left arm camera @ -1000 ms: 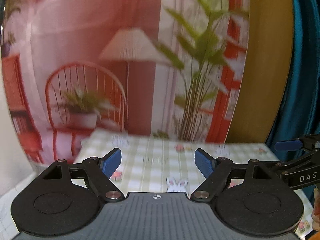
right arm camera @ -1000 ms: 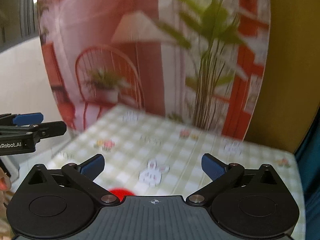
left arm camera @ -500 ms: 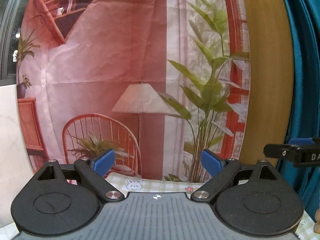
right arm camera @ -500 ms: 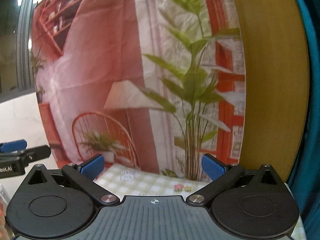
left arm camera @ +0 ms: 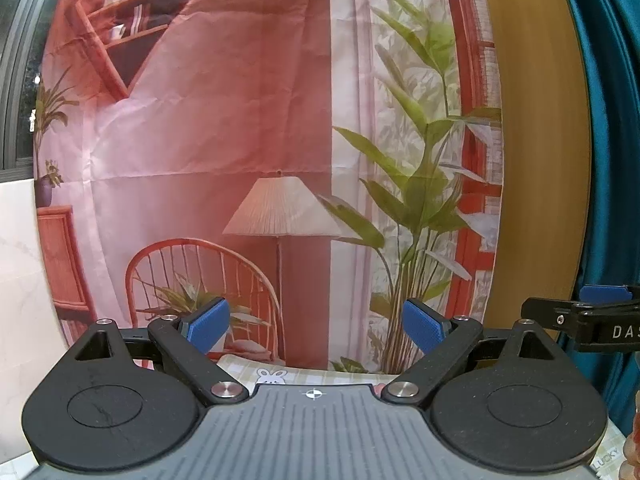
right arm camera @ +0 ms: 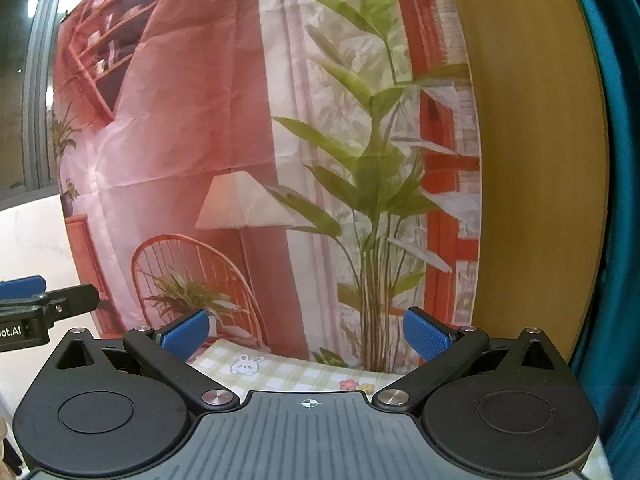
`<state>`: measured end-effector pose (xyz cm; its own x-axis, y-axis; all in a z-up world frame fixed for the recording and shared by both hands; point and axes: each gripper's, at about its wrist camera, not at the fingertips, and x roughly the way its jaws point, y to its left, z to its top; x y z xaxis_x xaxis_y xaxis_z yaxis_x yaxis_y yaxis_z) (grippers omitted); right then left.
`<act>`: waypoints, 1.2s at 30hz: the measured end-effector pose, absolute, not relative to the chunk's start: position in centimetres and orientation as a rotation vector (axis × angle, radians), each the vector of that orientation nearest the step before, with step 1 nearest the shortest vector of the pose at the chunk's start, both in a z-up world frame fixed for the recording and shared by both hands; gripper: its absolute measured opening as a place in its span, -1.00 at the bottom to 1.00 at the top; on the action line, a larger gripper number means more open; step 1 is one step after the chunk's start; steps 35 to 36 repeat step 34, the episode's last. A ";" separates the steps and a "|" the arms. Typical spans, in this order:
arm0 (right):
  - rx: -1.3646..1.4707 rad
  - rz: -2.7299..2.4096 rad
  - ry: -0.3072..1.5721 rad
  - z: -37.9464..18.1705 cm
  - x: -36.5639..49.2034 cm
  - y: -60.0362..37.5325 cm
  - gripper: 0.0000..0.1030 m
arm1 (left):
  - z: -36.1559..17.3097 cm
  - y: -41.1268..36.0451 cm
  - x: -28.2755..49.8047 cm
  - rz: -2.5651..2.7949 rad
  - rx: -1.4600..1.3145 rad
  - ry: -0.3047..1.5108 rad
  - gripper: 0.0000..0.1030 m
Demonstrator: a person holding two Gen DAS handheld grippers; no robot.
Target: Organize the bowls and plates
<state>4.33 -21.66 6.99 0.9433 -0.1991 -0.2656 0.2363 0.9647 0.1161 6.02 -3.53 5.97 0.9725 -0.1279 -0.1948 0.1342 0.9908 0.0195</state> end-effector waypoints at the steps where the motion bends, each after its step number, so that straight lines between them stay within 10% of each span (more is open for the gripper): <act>1: 0.150 -0.223 0.255 6.9 4.3 -21.7 0.99 | 6.0 -3.5 6.0 -0.131 0.032 0.196 0.83; 36: 0.153 -0.236 0.251 7.4 3.3 -21.7 0.99 | 5.6 -3.2 6.4 -0.115 0.018 0.227 0.83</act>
